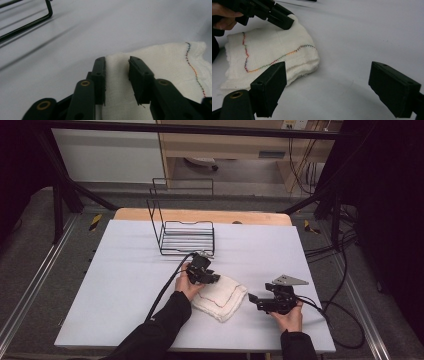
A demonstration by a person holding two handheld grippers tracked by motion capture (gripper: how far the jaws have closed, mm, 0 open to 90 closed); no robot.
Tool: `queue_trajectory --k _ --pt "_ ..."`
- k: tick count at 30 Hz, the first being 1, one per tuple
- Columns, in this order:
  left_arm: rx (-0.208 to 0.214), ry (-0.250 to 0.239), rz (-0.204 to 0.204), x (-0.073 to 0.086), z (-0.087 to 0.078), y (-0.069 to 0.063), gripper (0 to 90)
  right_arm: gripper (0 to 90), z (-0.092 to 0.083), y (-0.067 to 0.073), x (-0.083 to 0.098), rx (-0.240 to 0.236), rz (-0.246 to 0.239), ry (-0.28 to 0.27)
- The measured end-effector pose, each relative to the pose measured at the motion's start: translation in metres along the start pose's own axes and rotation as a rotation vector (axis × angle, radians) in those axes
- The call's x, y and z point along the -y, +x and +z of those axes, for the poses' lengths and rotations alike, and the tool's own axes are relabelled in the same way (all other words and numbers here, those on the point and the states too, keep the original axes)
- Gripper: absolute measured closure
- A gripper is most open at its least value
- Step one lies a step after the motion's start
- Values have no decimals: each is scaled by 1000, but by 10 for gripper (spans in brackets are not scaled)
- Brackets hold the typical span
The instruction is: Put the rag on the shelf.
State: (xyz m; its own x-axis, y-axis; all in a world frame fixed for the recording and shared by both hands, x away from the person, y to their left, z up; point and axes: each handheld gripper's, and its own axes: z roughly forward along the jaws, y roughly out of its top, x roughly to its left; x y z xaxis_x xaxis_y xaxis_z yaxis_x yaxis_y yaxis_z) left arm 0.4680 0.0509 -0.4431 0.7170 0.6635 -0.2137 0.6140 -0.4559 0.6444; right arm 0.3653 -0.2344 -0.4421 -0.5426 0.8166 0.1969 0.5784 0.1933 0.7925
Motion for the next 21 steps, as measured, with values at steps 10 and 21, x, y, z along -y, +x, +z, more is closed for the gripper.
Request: queue_trajectory --k 10,21 --pt "-67 -43 -19 12 -19 2 822 144 17 3 -9 15 64 12" --pt "-52 -77 -61 27 -23 12 794 281 59 17 -30 33 43 36"
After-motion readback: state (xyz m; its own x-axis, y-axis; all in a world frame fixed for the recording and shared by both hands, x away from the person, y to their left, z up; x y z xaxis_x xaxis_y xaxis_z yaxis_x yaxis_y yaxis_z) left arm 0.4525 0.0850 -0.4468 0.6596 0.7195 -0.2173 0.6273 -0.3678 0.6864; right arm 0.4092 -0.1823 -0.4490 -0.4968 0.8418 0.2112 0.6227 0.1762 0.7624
